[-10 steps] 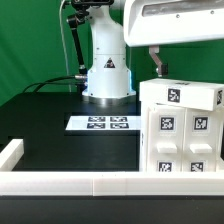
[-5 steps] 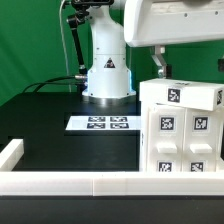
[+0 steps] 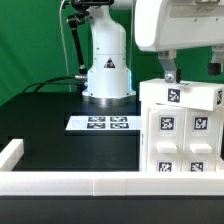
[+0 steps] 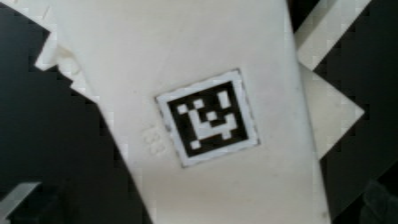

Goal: Assemble cabinet

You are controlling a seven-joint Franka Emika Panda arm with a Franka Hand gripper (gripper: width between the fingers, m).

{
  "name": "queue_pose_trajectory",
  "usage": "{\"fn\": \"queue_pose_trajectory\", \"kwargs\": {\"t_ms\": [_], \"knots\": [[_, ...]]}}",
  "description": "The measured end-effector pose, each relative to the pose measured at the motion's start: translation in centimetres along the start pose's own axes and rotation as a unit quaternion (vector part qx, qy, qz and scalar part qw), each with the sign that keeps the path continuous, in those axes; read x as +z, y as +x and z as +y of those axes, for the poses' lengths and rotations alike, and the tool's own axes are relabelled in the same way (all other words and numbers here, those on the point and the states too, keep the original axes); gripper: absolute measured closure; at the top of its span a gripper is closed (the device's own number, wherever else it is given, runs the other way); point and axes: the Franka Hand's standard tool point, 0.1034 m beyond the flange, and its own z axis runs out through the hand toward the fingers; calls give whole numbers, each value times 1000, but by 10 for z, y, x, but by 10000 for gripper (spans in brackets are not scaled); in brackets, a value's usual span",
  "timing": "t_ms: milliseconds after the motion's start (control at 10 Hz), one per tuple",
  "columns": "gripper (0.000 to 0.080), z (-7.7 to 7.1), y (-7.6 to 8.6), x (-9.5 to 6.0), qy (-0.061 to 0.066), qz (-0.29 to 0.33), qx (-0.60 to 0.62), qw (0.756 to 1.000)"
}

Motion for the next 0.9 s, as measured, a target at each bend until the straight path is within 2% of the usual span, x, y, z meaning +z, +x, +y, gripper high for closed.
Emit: {"fn": "queue_pose_trajectory", "kwargs": {"t_ms": [200, 800, 900], "knots": [[2, 0, -1, 2, -4, -3, -75, 997], [2, 2, -15, 19, -1, -12, -67, 998], [29, 2, -16, 20, 0, -13, -65, 998]]}}
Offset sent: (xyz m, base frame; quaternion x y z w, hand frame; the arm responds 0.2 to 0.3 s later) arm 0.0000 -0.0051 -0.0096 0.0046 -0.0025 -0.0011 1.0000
